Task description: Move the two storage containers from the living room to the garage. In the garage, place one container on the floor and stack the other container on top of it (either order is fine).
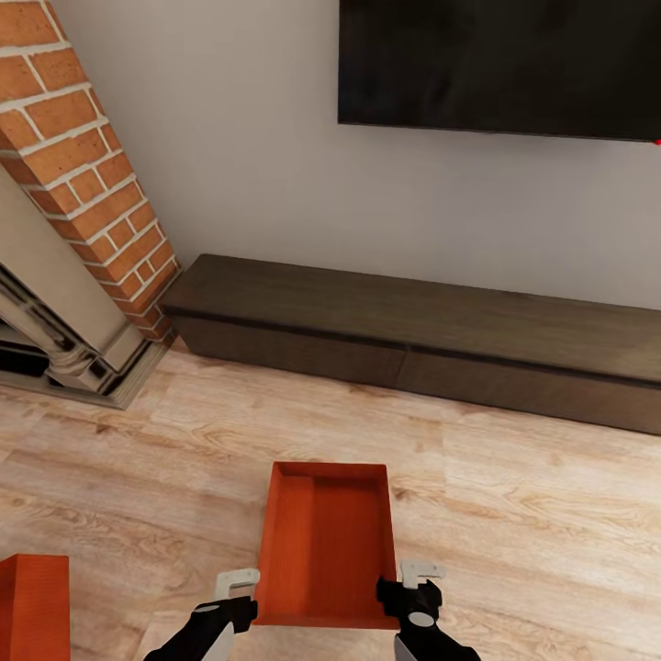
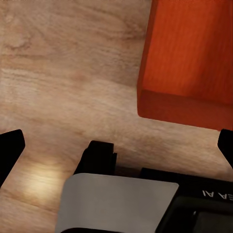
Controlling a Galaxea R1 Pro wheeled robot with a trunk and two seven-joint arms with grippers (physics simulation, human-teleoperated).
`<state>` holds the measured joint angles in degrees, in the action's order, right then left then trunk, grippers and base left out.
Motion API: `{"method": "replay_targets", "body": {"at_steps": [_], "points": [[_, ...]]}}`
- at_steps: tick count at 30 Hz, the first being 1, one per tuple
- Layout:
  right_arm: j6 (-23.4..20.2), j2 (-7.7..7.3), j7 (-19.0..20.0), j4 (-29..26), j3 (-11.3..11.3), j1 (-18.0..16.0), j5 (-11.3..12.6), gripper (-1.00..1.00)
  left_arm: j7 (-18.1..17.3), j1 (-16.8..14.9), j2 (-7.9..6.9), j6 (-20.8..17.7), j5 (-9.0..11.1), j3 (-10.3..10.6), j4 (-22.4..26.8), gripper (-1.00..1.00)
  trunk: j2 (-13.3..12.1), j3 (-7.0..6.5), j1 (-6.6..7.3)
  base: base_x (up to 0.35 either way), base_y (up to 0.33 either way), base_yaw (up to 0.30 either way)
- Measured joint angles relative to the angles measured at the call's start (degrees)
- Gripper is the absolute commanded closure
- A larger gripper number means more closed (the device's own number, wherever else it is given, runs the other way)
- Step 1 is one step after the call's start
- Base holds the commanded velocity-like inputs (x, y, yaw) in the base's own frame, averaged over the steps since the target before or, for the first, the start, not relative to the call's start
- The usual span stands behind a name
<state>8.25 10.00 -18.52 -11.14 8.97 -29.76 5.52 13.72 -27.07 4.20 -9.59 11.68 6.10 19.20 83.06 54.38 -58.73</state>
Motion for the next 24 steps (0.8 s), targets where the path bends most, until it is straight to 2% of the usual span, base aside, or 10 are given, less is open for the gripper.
{"method": "replay_targets", "body": {"at_steps": [2, 3, 5, 8, 18, 24], "points": [[0.2, 0.0, 0.0, 0.0, 1.5, 0.0, -0.9, -1.0, 0.0, 0.0, 0.03, 0.0, -0.1, 0.1, 0.1, -1.0, 0.0, 0.0, 0.0, 0.0, 0.0, 0.0], [0.5, 0.0, -0.1, 0.0, 3.8, 0.0, -1.7, -1.0, -0.1, 0.0, -0.01, 0.0, -0.2, 0.2, 0.3, -1.0, 0.0, 0.0, 0.0, 0.0, 0.0, 0.0], [0.6, 0.0, -0.1, 0.0, 4.2, 0.0, -1.9, -1.0, -0.1, 0.0, 0.0, 0.3, -0.2, 0.2, 0.3, -1.0, 0.0, 0.0, 0.0, 0.0, 0.0, 0.0], [0.8, 0.0, -0.2, 0.0, 4.3, 0.0, -1.8, -1.0, 0.0, 0.0, 0.03, 2.0, -0.2, 0.2, -0.1, -1.0, 0.0, 0.0, 0.0, 0.0, 0.0, 0.0], [0.7, 0.0, -0.3, -0.2, 3.7, 0.0, -1.2, -1.0, 0.0, 0.0, -0.02, 2.4, 0.0, 0.0, -0.7, -1.0, 0.0, 0.0, 0.0, 0.0, 0.0, -0.001], [0.6, 0.0, -0.7, -0.3, 3.3, 0.0, -0.9, -1.0, 0.0, 0.0, -0.02, 2.4, 0.0, 0.0, -0.7, -1.0, 0.0, -0.06, 0.0, 0.0, 0.0, -0.181]]}}
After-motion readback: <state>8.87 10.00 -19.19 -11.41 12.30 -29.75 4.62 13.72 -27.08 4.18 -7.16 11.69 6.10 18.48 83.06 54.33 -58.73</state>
